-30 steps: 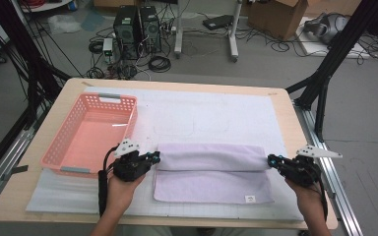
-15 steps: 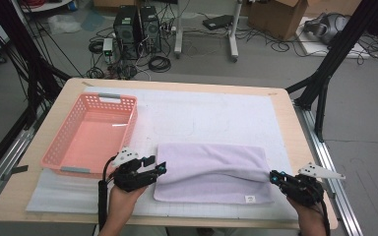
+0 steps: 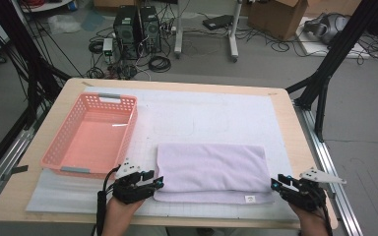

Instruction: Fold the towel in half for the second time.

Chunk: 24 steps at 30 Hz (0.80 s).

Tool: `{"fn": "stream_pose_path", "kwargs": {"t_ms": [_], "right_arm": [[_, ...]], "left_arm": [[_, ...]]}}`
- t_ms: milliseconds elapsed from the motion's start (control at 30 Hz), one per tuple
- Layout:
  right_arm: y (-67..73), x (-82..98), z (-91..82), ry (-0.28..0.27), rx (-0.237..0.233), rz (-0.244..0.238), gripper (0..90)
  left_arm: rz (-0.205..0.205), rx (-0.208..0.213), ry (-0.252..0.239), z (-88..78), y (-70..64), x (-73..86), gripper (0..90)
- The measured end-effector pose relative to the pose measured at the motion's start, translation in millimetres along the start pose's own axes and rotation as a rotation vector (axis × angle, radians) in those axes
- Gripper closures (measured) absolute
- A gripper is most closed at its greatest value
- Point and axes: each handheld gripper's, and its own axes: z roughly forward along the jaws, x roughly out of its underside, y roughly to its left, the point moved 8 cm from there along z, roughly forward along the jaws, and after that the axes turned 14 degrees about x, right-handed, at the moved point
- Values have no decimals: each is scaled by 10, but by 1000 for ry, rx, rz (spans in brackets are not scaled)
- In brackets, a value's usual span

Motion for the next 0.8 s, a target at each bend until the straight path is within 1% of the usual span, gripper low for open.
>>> {"fn": "stream_pose_path", "kwargs": {"t_ms": [33,133,167,200,267,300,367,400,433,467,500,567,600,633,667,700,733,767,800], "right_arm": [[16,28,26,13,2,-11,598],[50,77,74,38,-8,-19,598],[52,86,86,43,-7,-21,598],[53,94,95,48,-7,-22,605],[56,117,111,61,-13,-26,639],[61,135,119,71,-13,-32,671],[76,166,138,87,-12,-57,725],[93,174,139,92,-18,-69,813],[118,169,129,87,-25,-94,837],[129,156,126,79,-13,-119,841],[141,147,120,79,-8,-131,846],[149,135,118,74,-1,-142,846],[149,135,118,73,-4,-140,846],[142,132,115,69,-4,-135,846],[135,130,104,68,-6,-129,846],[131,120,88,66,-8,-119,846],[120,102,63,58,-11,-115,846],[114,77,32,48,-17,-106,847],[110,44,-18,33,-25,-94,849]], "left_arm": [[2,3,4,-4,-5,8,524],[8,21,13,-5,-15,28,452],[11,15,19,-3,-12,40,431],[12,10,31,7,-9,57,439],[13,-10,61,21,4,98,491],[14,-11,73,27,3,114,550],[36,-11,92,36,-17,131,666],[49,-11,95,43,-35,133,718],[63,-9,99,46,-53,132,776],[74,-8,103,48,-67,133,822],[81,-8,105,51,-76,133,861],[78,-7,102,45,-72,132,867],[69,-3,98,37,-69,128,870],[60,4,85,29,-71,117,872],[53,13,78,13,-72,106,874],[53,13,78,13,-72,106,875],[42,38,53,-23,-87,67,876],[34,52,37,-49,-102,43,876],[30,62,32,-67,-110,32,877]]}}
